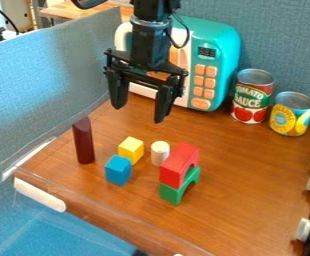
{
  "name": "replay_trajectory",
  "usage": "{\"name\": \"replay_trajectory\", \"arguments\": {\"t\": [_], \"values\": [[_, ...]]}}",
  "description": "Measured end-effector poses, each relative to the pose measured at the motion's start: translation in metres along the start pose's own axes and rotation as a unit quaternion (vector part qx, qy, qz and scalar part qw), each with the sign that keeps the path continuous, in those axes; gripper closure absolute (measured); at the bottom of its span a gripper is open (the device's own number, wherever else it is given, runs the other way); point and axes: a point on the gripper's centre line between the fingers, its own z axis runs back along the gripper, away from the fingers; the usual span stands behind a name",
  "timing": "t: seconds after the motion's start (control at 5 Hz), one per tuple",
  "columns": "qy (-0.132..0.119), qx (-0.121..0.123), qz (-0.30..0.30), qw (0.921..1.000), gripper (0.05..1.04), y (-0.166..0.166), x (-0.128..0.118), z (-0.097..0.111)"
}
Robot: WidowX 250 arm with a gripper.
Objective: Put the blue cube on top of the red arch
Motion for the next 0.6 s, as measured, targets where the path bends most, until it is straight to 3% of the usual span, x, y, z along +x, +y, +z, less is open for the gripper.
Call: {"name": "replay_trajectory", "arguments": {"t": [0.2, 0.4, 0.6], "values": [[0.021, 0.000, 0.002, 0.9998, 0.083, -0.001, -0.002, -0.011], [0.038, 0.023, 0.029, 0.9986, 0.083, 0.019, -0.004, -0.019], [0.061, 0.021, 0.039, 0.9972, 0.083, 0.032, -0.005, -0.031]]}}
